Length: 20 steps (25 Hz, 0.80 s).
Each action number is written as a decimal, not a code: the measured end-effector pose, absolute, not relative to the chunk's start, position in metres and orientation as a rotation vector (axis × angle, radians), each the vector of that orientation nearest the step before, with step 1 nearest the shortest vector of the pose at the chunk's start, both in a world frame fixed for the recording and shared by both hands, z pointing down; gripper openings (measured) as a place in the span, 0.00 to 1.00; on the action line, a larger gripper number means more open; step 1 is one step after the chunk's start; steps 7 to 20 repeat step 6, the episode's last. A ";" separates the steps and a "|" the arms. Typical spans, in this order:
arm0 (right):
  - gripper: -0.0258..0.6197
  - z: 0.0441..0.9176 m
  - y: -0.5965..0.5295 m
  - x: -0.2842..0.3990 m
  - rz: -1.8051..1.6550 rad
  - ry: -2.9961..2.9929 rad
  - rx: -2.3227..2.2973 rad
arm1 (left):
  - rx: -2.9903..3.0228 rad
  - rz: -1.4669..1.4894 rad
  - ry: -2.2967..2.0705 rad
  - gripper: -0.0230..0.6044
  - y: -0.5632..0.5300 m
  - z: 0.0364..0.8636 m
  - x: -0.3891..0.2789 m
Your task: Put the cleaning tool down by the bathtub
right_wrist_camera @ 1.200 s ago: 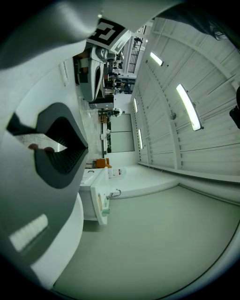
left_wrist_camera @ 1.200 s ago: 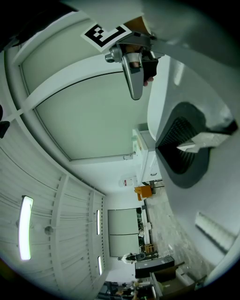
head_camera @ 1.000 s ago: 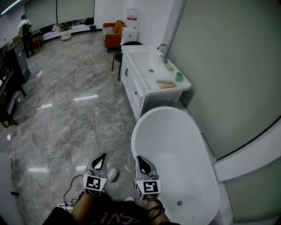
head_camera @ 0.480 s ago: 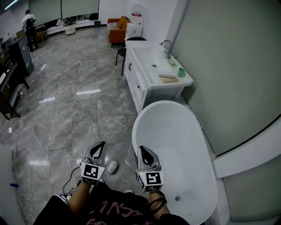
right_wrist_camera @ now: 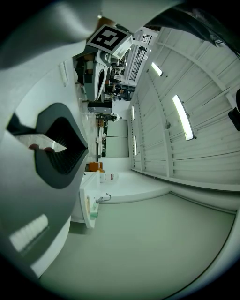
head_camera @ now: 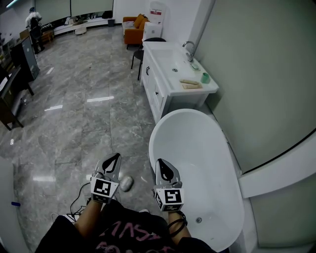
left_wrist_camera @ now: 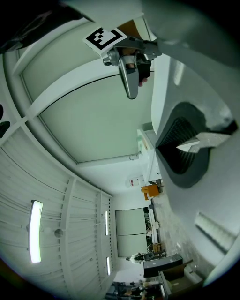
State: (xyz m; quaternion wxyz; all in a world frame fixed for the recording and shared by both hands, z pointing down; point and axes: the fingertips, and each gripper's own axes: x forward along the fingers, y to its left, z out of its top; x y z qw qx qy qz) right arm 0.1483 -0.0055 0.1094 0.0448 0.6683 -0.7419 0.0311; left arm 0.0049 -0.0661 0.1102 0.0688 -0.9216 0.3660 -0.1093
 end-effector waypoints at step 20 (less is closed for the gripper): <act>0.06 0.111 -0.008 0.149 0.099 -2.264 2.046 | -2.773 -0.336 1.097 0.04 -0.070 0.110 0.005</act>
